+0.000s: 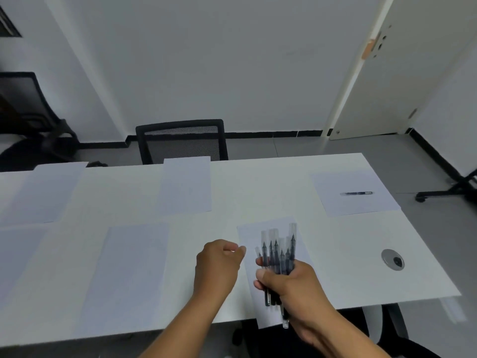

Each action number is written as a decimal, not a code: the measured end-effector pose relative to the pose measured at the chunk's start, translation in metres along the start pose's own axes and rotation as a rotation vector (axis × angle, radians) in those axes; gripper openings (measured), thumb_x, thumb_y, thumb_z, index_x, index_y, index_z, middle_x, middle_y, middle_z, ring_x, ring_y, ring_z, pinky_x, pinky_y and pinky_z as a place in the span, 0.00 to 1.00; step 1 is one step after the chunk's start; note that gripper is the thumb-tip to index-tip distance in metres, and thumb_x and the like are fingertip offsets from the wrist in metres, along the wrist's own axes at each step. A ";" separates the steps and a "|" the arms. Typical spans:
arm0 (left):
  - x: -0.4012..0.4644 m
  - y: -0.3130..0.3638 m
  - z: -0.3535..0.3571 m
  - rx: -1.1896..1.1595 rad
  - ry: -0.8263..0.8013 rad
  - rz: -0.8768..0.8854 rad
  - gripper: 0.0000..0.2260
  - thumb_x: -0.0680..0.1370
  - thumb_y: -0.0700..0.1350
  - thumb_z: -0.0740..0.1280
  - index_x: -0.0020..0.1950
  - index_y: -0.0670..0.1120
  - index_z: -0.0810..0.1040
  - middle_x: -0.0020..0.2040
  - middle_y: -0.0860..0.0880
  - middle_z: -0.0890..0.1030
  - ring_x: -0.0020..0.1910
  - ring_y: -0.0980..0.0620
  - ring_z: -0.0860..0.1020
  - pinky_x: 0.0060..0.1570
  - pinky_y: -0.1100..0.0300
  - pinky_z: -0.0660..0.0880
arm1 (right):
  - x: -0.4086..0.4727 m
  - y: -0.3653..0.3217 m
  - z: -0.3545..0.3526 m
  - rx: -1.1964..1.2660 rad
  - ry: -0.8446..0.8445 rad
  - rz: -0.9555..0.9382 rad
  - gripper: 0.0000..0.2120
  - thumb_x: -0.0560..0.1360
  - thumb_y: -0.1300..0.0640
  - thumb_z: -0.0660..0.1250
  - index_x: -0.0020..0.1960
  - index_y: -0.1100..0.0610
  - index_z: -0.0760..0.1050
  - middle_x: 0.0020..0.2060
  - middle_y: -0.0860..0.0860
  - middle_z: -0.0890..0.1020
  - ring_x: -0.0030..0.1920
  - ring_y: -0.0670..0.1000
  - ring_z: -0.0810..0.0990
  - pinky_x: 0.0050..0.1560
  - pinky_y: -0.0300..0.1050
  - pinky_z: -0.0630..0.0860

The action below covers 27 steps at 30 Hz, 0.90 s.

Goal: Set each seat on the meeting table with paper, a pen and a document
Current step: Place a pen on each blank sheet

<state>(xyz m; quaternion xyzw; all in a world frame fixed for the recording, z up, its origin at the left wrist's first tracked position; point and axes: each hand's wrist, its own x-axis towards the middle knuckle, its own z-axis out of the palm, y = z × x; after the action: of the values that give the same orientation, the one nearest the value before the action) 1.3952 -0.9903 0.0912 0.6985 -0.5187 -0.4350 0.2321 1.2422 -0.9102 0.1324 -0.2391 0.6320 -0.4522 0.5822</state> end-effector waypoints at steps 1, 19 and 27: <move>-0.008 0.002 -0.006 -0.005 0.013 0.006 0.08 0.80 0.55 0.75 0.47 0.51 0.86 0.43 0.56 0.88 0.42 0.55 0.87 0.49 0.56 0.83 | -0.007 -0.003 0.002 0.004 -0.011 -0.021 0.08 0.75 0.66 0.76 0.54 0.61 0.86 0.44 0.58 0.89 0.46 0.57 0.90 0.47 0.45 0.82; -0.196 -0.021 -0.083 -0.072 0.275 -0.027 0.11 0.82 0.45 0.69 0.40 0.50 0.85 0.36 0.54 0.86 0.32 0.57 0.84 0.37 0.61 0.78 | -0.139 0.025 0.015 0.130 -0.251 -0.149 0.06 0.81 0.61 0.73 0.56 0.63 0.84 0.37 0.56 0.84 0.38 0.56 0.85 0.43 0.50 0.83; -0.213 -0.016 -0.131 -0.150 0.333 0.060 0.09 0.83 0.47 0.68 0.45 0.52 0.85 0.40 0.54 0.87 0.35 0.57 0.85 0.39 0.60 0.76 | -0.163 0.020 0.054 0.118 -0.286 -0.217 0.05 0.81 0.62 0.73 0.54 0.64 0.83 0.37 0.56 0.83 0.39 0.57 0.85 0.44 0.51 0.82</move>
<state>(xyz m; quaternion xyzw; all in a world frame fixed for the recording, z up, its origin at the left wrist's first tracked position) 1.4964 -0.8037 0.2244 0.7257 -0.4598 -0.3438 0.3791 1.3319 -0.7813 0.2052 -0.3335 0.4855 -0.5100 0.6268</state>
